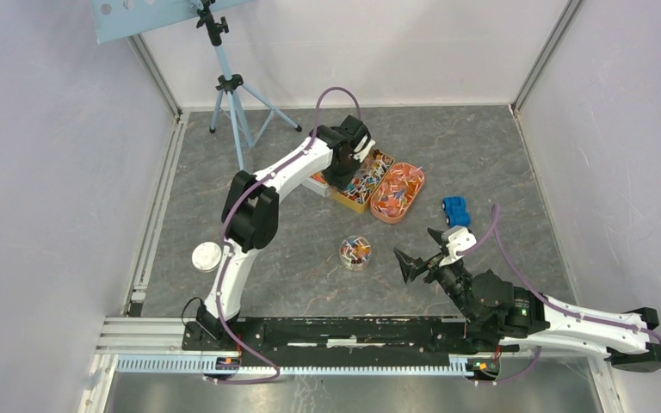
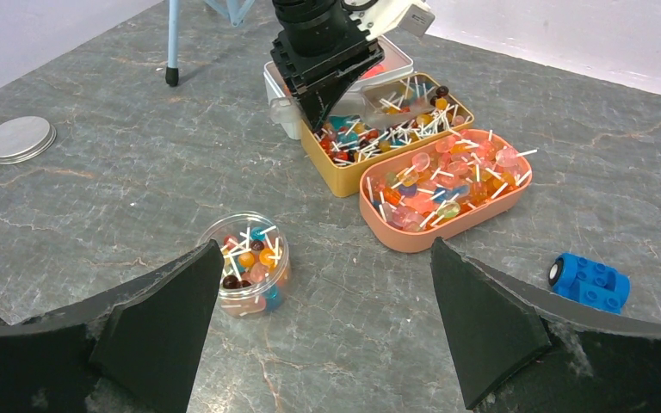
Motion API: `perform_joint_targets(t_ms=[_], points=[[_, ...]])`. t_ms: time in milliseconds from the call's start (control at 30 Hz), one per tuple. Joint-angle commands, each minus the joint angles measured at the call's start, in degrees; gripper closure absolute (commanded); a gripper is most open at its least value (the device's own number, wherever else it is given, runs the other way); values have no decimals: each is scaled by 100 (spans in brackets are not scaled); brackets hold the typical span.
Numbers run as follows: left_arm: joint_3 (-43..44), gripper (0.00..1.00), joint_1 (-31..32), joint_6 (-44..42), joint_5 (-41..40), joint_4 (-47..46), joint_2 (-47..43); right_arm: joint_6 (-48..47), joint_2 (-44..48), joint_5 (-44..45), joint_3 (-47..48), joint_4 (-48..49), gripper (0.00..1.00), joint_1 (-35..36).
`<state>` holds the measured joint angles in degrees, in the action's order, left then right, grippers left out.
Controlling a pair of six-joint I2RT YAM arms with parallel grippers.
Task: Pack the candies
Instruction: Scoop the fake candies from the storage box.
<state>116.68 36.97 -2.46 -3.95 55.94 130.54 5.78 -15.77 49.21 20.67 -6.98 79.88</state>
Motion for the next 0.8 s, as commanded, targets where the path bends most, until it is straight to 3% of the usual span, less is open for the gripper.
perform_joint_targets(t_ms=[0,367,767], points=[[-301,98,-29,-404,-34,-41,-509,-25,-12,142,121,135,2,27],[-1254,98,-32,-562,-57,-740,-1240,-59,-36,173,96,188,2,28],[-1560,98,-50,-572,-190,-910,-1634,-112,-164,159,219,198,2,26]])
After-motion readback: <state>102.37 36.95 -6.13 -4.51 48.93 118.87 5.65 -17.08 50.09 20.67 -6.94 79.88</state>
